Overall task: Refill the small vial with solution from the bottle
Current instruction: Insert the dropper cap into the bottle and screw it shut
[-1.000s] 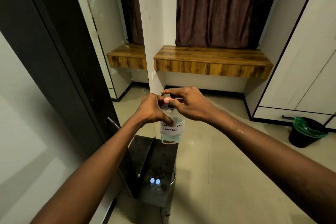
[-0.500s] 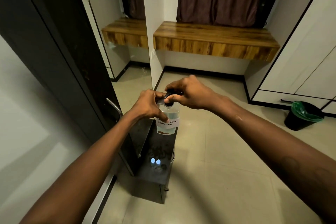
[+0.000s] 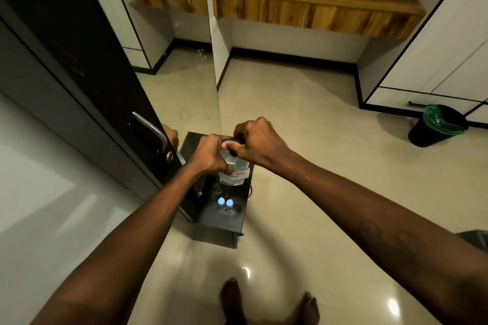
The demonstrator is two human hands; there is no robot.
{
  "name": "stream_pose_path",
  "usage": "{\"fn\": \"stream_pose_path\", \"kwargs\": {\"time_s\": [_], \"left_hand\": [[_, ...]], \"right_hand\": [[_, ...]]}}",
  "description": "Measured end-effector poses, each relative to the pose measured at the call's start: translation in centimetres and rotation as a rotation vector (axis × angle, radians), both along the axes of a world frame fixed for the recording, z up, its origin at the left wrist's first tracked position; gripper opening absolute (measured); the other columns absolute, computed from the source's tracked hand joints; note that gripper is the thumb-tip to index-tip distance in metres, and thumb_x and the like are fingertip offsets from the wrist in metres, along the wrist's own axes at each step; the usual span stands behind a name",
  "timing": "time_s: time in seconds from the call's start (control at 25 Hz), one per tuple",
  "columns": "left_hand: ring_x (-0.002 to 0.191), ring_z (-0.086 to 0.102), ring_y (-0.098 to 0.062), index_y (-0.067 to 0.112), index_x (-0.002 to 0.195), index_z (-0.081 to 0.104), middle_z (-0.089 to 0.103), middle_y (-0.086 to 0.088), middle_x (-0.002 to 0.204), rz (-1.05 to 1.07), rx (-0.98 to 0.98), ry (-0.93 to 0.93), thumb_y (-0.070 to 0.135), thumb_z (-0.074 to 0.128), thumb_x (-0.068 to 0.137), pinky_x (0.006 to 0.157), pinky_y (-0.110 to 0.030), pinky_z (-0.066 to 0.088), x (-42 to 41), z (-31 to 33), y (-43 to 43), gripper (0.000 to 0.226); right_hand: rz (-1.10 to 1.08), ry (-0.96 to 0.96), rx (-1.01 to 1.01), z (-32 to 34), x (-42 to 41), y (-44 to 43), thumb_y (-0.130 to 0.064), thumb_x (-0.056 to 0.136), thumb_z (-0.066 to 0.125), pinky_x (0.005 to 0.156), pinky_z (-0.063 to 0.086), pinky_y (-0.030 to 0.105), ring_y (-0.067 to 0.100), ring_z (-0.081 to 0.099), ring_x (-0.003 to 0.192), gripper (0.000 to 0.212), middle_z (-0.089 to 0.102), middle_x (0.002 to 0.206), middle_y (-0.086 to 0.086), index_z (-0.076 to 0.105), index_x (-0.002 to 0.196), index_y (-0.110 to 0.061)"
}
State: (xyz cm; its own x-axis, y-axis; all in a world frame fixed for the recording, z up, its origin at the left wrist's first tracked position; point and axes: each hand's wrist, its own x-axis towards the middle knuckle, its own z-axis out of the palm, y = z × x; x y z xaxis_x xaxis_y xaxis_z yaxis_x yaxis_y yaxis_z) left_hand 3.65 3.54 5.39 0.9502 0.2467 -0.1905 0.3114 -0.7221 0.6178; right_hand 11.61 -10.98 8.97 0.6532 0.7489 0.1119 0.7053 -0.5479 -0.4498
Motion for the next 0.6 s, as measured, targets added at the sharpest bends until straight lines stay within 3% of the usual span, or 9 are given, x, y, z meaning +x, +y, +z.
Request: {"fn": "stream_pose_path", "kwargs": {"time_s": [0.12,0.28,0.36,0.6], "left_hand": [[0.078,0.065,-0.014,0.028,0.073,0.063,0.067,0.008,0.078,-0.03,0.008,0.066,0.008,0.092,0.049,0.057,-0.014,0.044,0.7,-3.5,0.8,0.043],[0.079,0.06,-0.013,0.026,0.086,0.063,0.062,0.011,0.082,-0.111,0.059,0.122,0.009,0.089,0.057,0.061,-0.011,0.038,1.0,-6.6,1.2,0.043],[0.084,0.058,-0.016,0.02,0.099,0.067,0.059,0.009,0.087,-0.175,0.136,0.151,0.014,0.087,0.064,0.075,-0.018,0.036,1.1,-7.7,1.1,0.041],[0.106,0.063,-0.025,0.022,0.114,0.064,0.069,0.0,0.113,-0.247,0.285,0.219,0.024,0.081,0.076,0.089,-0.028,0.038,1.3,-9.6,0.8,0.042]], "right_hand": [[-0.046,0.063,-0.036,-3.5,0.0,1.2,-0.054,0.082,0.073,0.059,0.045,0.028,0.022,0.061,0.065,0.039,0.068,0.069,0.003,0.072,0.078,-0.015],[-0.087,0.141,-0.056,-7.0,-0.5,2.4,-0.051,0.085,0.072,0.06,0.042,0.025,0.017,0.056,0.064,0.036,0.06,0.067,-0.002,0.07,0.08,-0.016],[-0.107,0.179,-0.078,-8.3,-0.5,2.6,-0.052,0.086,0.072,0.061,0.045,0.025,0.016,0.059,0.066,0.036,0.065,0.07,-0.001,0.072,0.084,-0.016],[-0.129,0.29,-0.101,-10.5,-1.2,2.7,-0.048,0.09,0.071,0.07,0.057,0.03,0.016,0.065,0.073,0.036,0.071,0.082,0.004,0.073,0.097,-0.013]]}}
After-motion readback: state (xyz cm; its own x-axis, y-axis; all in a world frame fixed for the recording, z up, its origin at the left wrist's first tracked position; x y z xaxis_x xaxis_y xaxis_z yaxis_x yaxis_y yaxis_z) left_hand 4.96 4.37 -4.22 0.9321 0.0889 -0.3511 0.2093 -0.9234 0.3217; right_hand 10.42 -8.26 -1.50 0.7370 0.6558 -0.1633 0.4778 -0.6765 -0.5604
